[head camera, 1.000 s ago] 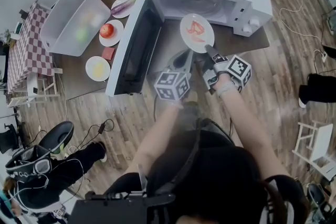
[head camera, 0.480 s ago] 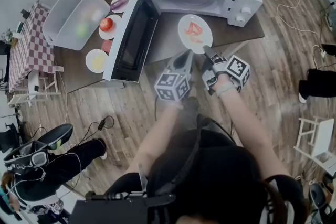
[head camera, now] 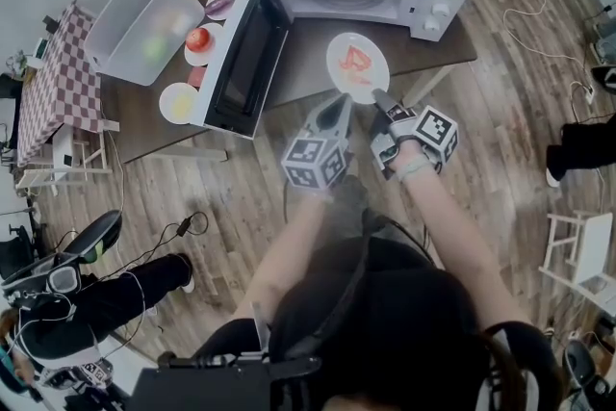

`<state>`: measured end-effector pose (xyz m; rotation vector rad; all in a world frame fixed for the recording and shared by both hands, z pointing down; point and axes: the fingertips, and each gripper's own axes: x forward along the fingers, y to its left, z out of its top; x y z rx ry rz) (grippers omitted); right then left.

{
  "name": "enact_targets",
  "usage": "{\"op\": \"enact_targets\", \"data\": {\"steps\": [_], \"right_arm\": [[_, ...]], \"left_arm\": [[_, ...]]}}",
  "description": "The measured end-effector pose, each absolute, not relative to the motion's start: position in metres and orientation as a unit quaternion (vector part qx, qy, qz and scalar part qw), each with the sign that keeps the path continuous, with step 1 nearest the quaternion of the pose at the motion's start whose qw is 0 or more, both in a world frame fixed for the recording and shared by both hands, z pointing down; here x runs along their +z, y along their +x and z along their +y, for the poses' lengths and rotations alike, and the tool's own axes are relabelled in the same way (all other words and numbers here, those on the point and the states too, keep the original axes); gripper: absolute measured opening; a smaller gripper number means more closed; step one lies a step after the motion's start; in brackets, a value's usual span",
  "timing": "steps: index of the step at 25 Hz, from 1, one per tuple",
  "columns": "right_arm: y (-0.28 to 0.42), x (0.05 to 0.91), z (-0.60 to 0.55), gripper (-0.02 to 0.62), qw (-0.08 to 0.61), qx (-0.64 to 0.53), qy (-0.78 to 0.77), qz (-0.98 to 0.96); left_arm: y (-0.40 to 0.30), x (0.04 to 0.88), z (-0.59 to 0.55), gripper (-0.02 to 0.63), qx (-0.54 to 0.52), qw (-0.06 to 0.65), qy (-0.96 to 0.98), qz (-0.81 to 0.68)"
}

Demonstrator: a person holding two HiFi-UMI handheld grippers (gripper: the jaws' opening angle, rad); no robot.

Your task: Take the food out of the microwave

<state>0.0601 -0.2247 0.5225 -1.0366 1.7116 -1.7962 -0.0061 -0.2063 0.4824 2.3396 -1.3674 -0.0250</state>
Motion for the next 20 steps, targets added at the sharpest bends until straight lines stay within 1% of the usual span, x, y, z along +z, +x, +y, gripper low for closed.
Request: {"op": "enact_targets", "data": {"steps": [6,15,20], "right_arm": [[0.065,0.518,-0.202,0.028,0.232,-0.652,-0.364,0.623],[0.073,0.516,-0.160,0.028,0.219,-0.649,-0.366,0.629],[0.070,0.513,-0.139,0.028,0.228,-0.652,-0.350,0.633]], "left_arm": [[-0.001,0.479,-0.183,0.002,-0.013,0.212,0.844,-0.493],[0.004,0.478,-0.144,0.002,-0.020,0.209,0.841,-0.499],[0.003,0.475,-0.120,0.002,-0.024,0.205,0.838,-0.506]]}}
